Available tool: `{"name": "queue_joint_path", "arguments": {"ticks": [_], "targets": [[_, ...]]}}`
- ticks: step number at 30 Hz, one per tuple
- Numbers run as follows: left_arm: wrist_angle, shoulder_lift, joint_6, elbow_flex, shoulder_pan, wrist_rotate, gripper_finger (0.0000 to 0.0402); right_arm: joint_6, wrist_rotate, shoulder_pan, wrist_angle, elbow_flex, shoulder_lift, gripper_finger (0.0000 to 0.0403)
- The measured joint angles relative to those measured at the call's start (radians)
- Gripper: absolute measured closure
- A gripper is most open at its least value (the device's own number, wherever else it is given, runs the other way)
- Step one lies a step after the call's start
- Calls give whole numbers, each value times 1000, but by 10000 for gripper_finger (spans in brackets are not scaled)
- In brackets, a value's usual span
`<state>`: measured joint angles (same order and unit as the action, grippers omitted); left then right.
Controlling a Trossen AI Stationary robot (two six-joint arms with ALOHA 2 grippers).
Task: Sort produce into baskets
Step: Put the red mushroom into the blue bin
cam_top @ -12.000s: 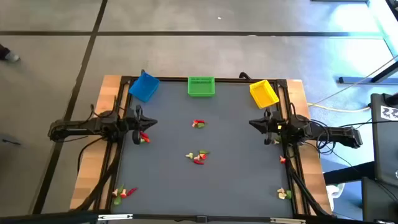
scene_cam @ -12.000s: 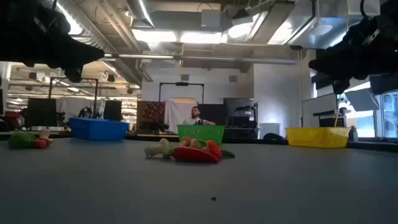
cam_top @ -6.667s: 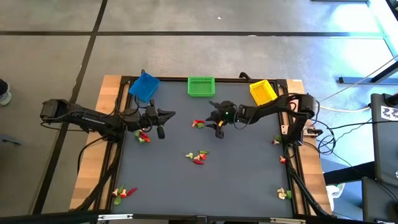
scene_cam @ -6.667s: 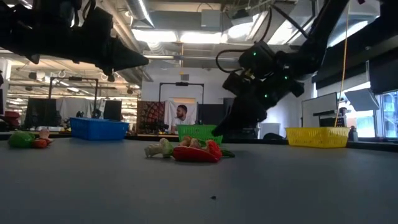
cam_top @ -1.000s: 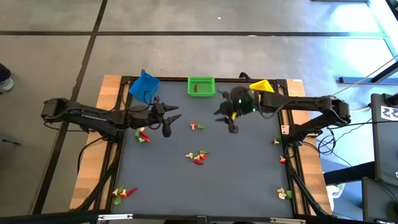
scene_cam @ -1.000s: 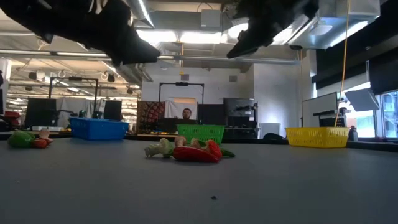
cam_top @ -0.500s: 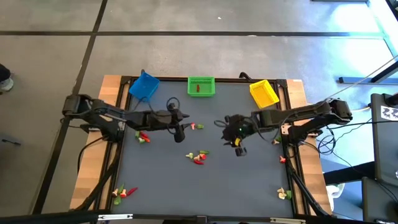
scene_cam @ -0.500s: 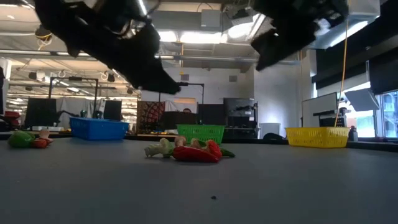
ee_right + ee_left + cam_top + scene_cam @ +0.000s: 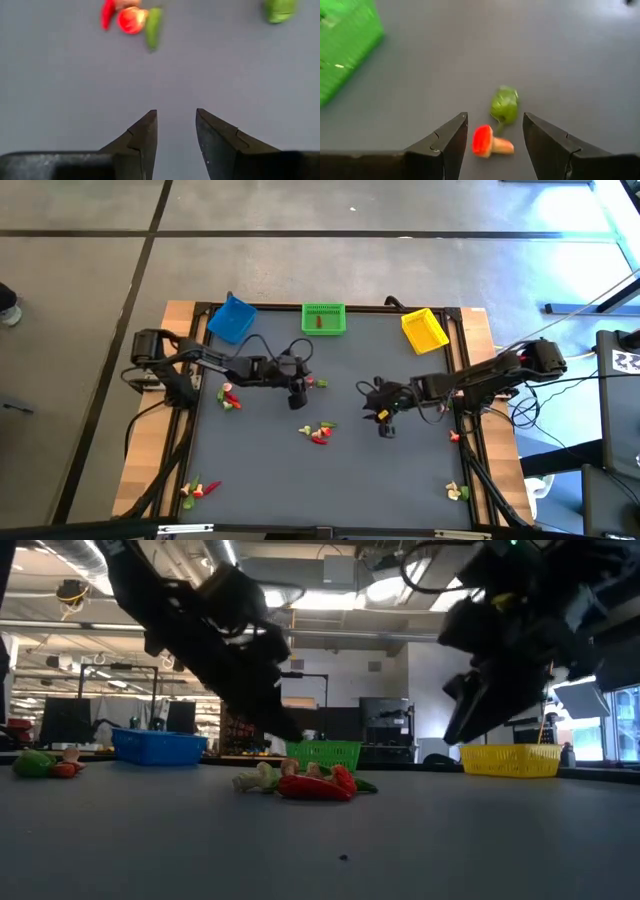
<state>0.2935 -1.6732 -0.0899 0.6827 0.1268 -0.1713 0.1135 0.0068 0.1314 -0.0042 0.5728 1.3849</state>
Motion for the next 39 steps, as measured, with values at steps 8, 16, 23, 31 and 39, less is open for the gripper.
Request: {"name": "queue_joint_path", "arguments": {"ticks": [8, 16, 23, 31, 39], "targets": [[8, -41, 114, -1, 20, 13, 230, 64, 161, 0, 206, -130, 0, 267], [21, -85, 113, -1, 44, 13, 253, 77, 169, -1, 250, -161, 0, 267], [30, -86, 119, -1, 45, 12, 280, 77, 219, -1, 287, -161, 0, 267], [15, -86, 142, -1, 45, 9, 340, 77, 220, -1, 328, -161, 0, 267], [13, -86, 202, -1, 45, 9, 381, 77, 223, -1, 345, -161, 0, 267]]}}
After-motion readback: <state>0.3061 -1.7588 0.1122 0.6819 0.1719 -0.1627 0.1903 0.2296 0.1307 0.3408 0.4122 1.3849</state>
